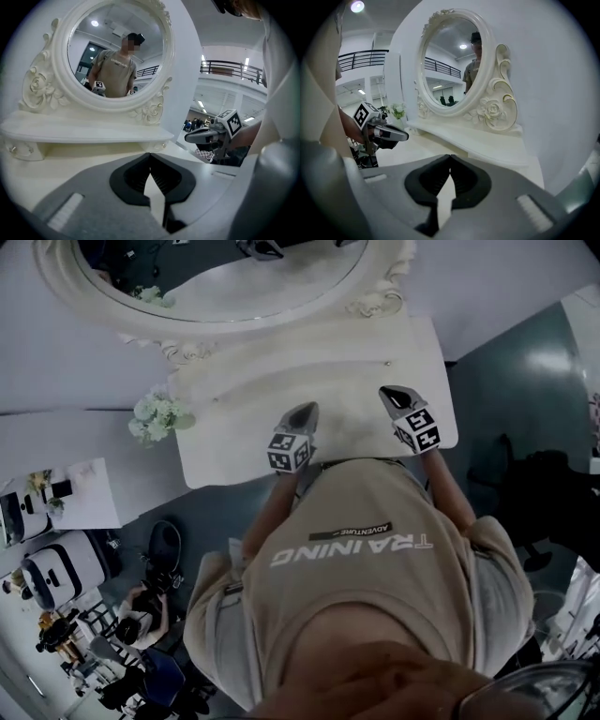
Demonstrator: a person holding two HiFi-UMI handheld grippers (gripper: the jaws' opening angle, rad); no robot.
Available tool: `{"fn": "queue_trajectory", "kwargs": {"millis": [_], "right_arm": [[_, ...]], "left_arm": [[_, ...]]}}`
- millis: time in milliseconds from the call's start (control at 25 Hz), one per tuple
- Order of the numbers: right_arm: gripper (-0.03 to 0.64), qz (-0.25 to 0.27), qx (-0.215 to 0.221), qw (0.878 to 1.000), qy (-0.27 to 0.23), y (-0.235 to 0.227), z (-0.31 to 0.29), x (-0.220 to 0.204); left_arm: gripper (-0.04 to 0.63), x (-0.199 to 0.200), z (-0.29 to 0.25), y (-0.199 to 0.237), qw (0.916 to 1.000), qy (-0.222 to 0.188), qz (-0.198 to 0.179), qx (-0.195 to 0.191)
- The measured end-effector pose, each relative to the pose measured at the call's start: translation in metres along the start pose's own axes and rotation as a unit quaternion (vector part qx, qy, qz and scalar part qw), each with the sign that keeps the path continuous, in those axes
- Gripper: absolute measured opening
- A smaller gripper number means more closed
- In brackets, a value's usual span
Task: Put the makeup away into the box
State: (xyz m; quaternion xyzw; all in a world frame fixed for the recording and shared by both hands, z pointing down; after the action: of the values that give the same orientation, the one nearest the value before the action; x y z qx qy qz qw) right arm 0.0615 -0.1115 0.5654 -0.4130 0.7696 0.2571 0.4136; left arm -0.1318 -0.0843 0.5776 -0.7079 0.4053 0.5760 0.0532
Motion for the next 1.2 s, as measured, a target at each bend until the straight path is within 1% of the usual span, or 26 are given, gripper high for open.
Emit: {"fn": "queue_trajectory", "kwargs": {"millis": [120, 280, 360, 440, 520, 640, 720, 840, 1000, 1120, 1200], "right_arm": [[0.005, 0.01, 0.002, 1.0, -0.022, 0.016, 0.007, 0.023], [0.005, 0.015, 0.008, 0.999, -0.05, 0.034, 0.017, 0.06], [0.005, -0.007, 0.014, 0.997, -0.076, 0.041, 0.021, 0.079], [0.005, -0.032, 0.017, 0.994, -0.101, 0.045, 0.027, 0.098], [0.005, -0.047, 0.014, 0.992, -0.119, 0.047, 0.032, 0.112], [0.005, -0.073, 0.011, 0.987, -0.141, 0.05, 0.04, 0.132], [0.005, -0.082, 0.005, 0.985, -0.151, 0.053, 0.045, 0.144], [0.005, -0.064, -0.005, 0.983, -0.17, 0.055, 0.053, 0.165], [0.005, -0.038, -0.01, 0.98, -0.193, 0.054, 0.061, 0.19], [0.005, -0.025, -0.016, 0.978, -0.206, 0.052, 0.068, 0.207], [0.005, -0.021, -0.024, 0.977, -0.212, 0.05, 0.072, 0.219]], "left_arm": [[0.008, 0.02, 0.025, -0.002, 0.9993, -0.036, 0.007, -0.002], [0.008, 0.051, 0.051, 0.001, 0.9971, -0.076, -0.009, -0.001], [0.007, 0.066, 0.062, 0.004, 0.9954, -0.095, -0.005, -0.003], [0.007, 0.082, 0.07, 0.005, 0.9928, -0.118, 0.012, -0.013], [0.006, 0.099, 0.075, 0.005, 0.9911, -0.13, 0.012, -0.025], [0.007, 0.118, 0.082, 0.002, 0.9909, -0.128, -0.014, -0.039], [0.008, 0.128, 0.089, 0.001, 0.9907, -0.125, -0.028, -0.045], [0.008, 0.148, 0.096, 0.002, 0.9892, -0.127, -0.055, -0.048], [0.007, 0.177, 0.104, -0.001, 0.9852, -0.139, -0.091, -0.042], [0.007, 0.198, 0.113, -0.009, 0.9805, -0.14, -0.135, -0.028], [0.008, 0.21, 0.115, -0.016, 0.9769, -0.139, -0.16, -0.026]]}}
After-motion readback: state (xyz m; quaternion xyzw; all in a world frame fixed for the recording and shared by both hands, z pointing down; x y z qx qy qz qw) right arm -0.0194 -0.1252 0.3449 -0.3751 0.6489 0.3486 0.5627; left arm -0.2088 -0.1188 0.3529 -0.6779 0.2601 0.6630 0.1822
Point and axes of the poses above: the fingertips, and each gripper's own axes: z backward along the fingers, y to its left, x out of its top, the point moved 2 cm from there along z, backward along the fingers, and after that the axes turned 14 degrees about -x, right-handed, at the moved point
